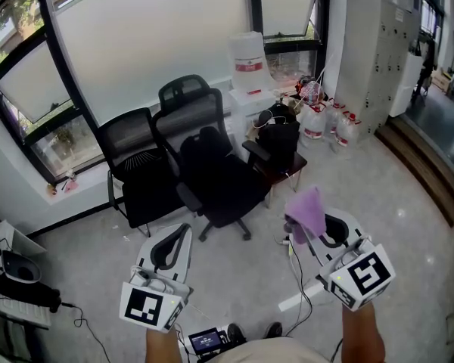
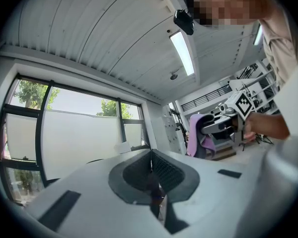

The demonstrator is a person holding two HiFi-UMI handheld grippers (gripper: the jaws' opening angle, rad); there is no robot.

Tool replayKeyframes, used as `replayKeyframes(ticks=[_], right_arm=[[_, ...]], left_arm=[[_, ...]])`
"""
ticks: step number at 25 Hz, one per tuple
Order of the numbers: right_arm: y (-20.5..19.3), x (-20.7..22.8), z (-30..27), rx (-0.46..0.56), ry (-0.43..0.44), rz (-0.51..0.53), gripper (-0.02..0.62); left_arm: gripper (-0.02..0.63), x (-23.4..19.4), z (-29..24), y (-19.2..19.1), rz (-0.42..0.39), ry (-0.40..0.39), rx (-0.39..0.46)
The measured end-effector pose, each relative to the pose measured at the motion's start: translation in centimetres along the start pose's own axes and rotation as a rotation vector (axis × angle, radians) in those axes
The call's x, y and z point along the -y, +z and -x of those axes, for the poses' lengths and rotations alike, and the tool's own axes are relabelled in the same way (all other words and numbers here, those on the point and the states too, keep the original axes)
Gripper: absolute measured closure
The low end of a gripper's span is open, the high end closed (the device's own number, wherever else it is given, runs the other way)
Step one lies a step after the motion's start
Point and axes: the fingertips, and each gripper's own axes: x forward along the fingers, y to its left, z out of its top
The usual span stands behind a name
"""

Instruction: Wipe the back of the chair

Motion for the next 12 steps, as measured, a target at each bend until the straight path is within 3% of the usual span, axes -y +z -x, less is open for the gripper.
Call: replayKeyframes(ticks=[12], right_arm=[[-1.1, 3.7, 1.1, 0.037, 0.032, -0.08, 0.545]], left_arm=[[0.598, 2.7, -2.8, 0.0, -0.01, 0.014, -0.023]])
